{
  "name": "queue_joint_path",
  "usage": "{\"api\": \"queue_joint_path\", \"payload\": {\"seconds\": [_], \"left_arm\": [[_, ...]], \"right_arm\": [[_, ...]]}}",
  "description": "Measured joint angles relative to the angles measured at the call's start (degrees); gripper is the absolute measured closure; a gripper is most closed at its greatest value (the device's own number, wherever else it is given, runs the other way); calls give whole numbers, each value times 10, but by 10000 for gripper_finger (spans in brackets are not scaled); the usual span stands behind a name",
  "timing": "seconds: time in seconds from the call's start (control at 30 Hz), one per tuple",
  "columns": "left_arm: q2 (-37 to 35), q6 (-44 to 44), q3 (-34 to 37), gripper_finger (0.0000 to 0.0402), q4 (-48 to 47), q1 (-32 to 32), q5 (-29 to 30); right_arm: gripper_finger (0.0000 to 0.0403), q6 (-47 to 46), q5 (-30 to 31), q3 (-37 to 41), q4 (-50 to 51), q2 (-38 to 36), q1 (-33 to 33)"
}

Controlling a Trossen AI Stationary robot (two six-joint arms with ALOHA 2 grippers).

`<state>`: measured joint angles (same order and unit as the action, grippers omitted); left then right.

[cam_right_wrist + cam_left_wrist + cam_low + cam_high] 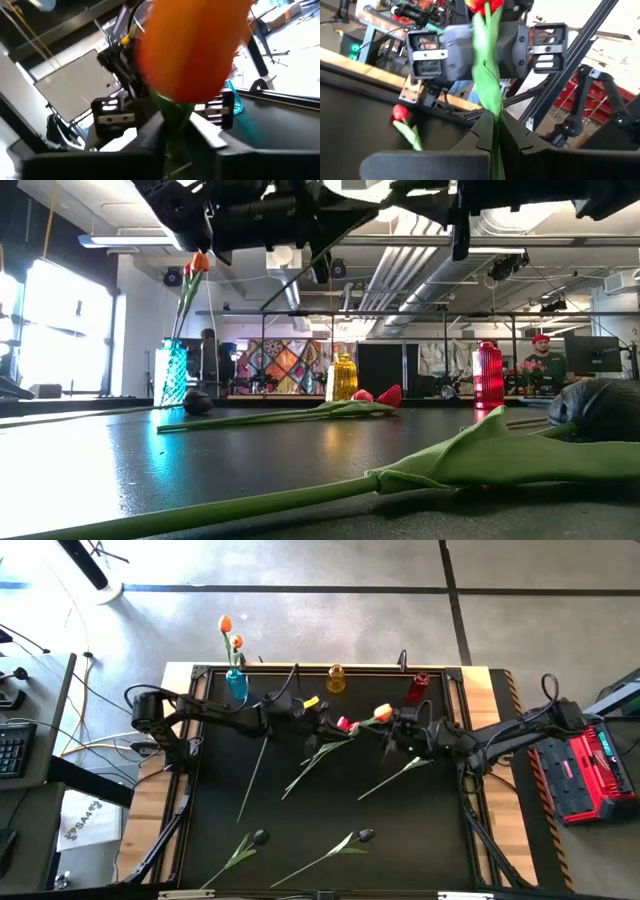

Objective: Sort flowers into vase by color
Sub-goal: Put the orange flower into the blue vase

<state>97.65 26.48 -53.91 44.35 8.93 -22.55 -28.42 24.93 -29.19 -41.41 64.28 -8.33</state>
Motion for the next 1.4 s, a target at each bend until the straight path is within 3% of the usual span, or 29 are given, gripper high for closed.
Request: {"api": "queue_joint_path", "payload": {"seconds": [0.07, 0.2, 0.6, 0.9, 1.13, 1.4], "left_arm": [[0, -13, 0, 401, -23, 2, -1], [-1, -25, 0, 382, -64, 1, 8], [0, -12, -1, 270, -111, -4, -20], [1, -41, -8, 264, -118, -43, -19], [3, -10, -8, 264, -121, -44, 8], [3, -2, -8, 279, -117, -58, 2]], "right_arm": [[388, 14, -11, 0, 9, 0, 1], [389, 9, -28, 0, 51, 1, 9], [401, -12, -88, 0, 112, 0, 17], [402, -9, -172, 0, 114, 0, 35], [402, -5, -232, 0, 102, 0, 42], [403, 42, -249, -35, 120, 12, 45]]}}
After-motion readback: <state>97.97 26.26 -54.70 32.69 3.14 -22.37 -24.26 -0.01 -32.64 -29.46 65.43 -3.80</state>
